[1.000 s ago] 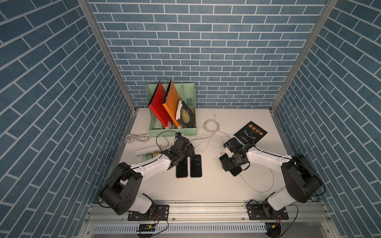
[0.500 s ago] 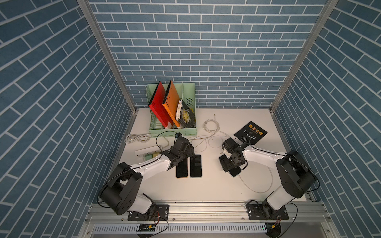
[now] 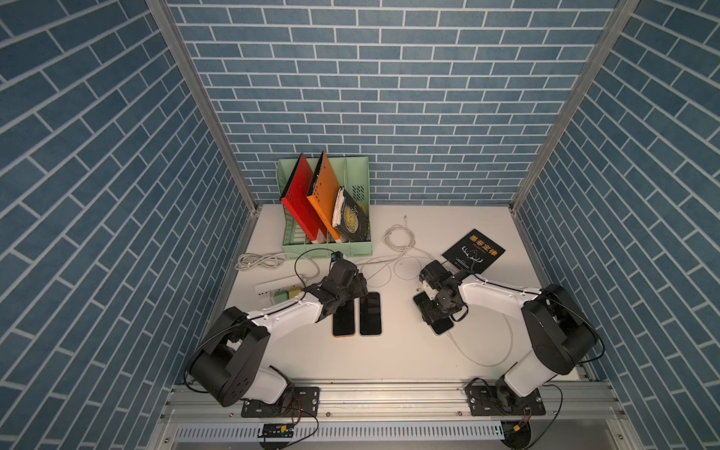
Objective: Unplug the charging cable from the phone
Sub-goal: Pick up the phone at the center of the board, then remove the charging cable from the phone.
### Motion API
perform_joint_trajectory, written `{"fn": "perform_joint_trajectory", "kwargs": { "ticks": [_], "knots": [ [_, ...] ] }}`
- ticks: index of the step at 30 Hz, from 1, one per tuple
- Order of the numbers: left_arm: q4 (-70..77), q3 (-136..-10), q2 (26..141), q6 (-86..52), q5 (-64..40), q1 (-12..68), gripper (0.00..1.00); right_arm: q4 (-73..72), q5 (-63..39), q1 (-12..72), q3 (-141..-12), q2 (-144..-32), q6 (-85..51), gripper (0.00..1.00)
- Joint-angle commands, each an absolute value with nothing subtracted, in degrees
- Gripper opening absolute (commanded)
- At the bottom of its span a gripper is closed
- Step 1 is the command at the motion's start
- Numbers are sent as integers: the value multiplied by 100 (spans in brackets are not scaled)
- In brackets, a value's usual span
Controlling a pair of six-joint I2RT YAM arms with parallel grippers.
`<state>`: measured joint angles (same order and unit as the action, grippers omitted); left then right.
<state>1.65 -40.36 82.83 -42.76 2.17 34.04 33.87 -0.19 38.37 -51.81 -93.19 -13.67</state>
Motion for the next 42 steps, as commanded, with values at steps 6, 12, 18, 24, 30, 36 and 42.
{"fn": "perform_joint_trajectory", "kwargs": {
  "ticks": [6, 12, 18, 24, 30, 36, 42],
  "knots": [
    [106, -4099, 8187, -4219, 228, 3391, 72, 3299, -406, 3853, -5169, -8854, -1678, 29],
    [20, -4288, 8165, -4206, 157, 3390, 72, 3059, -407, 3505, -5311, -8303, -1919, 26],
    [18, -4549, 8221, -4190, -1, 3470, 72, 2610, -566, 3001, -5574, -8007, -2208, 24],
    [30, -4959, 8339, -4143, -84, 3742, 71, 2210, -541, 2615, -6026, -8123, -2486, 24],
    [201, -5259, 8443, -4065, -201, 4089, 69, 1745, -593, 2423, -6218, -8259, -2864, 23],
    [574, -5379, 8629, -3970, -491, 4428, 64, 1310, -576, 2326, -6170, -8246, -3320, 23],
    [1010, -5473, 8882, -3857, -858, 4710, 56, 1044, -539, 2273, -6015, -8139, -3645, 23]
  ]
}}
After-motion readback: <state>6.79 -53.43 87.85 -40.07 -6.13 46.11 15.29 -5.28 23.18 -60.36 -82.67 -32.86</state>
